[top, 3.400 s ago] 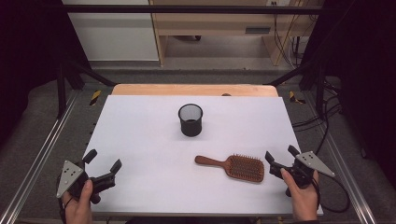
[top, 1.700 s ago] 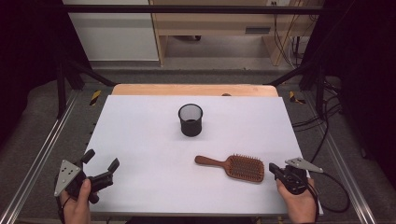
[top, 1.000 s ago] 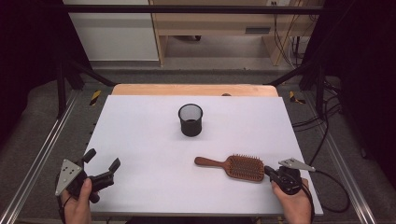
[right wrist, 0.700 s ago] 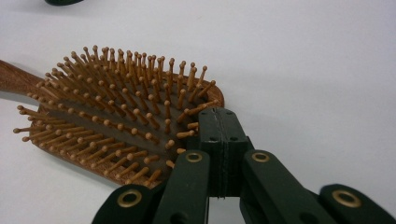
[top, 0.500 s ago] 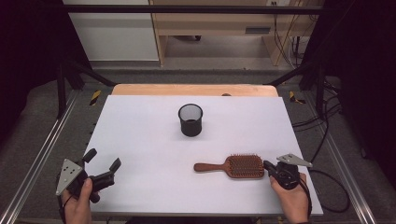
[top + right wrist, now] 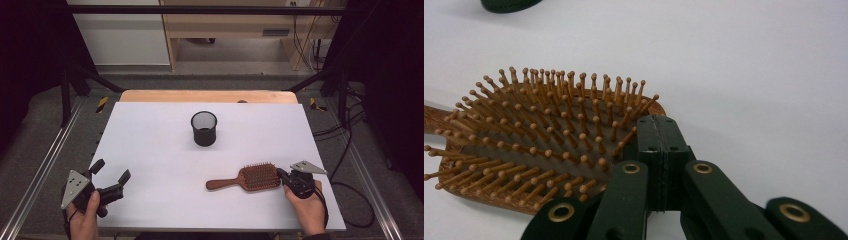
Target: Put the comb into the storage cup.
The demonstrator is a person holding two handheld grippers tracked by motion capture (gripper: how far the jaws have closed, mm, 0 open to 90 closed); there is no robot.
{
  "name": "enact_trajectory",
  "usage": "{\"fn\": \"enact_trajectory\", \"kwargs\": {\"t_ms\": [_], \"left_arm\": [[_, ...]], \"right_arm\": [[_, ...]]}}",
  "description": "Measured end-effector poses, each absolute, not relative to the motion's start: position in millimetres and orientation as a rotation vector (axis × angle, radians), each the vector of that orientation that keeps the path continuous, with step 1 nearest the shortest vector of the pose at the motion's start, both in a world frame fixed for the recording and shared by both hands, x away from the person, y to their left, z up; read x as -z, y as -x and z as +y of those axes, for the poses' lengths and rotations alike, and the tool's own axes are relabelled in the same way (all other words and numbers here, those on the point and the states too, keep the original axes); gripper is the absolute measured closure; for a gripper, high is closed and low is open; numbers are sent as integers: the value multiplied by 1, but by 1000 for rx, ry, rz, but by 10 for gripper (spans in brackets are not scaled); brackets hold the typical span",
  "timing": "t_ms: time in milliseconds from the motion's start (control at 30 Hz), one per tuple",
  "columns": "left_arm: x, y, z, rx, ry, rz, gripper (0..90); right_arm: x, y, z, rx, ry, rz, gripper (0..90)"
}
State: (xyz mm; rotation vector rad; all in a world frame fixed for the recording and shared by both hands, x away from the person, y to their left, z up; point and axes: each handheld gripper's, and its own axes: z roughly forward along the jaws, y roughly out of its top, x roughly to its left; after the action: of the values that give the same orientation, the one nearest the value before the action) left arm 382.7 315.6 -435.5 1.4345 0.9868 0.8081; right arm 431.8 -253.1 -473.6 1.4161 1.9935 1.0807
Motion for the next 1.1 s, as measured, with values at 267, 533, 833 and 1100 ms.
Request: {"fn": "enact_trajectory", "kwargs": {"t_ms": [267, 533, 833, 1100], "left_arm": [[436, -383, 314, -802, -1444, 982, 36], [437, -384, 310, -802, -1472, 973, 36], [438, -385, 304, -782, -1510, 955, 36], [439, -385, 296, -772, -1549, 932, 35]], "right_arm": [[473, -439, -238, -1091, -1372, 2036, 900], [472, -438, -220, -1073, -1328, 2084, 900], [470, -434, -199, -1070, -1312, 2124, 900], [469, -433, -172, -1086, -1274, 2168, 900]]}}
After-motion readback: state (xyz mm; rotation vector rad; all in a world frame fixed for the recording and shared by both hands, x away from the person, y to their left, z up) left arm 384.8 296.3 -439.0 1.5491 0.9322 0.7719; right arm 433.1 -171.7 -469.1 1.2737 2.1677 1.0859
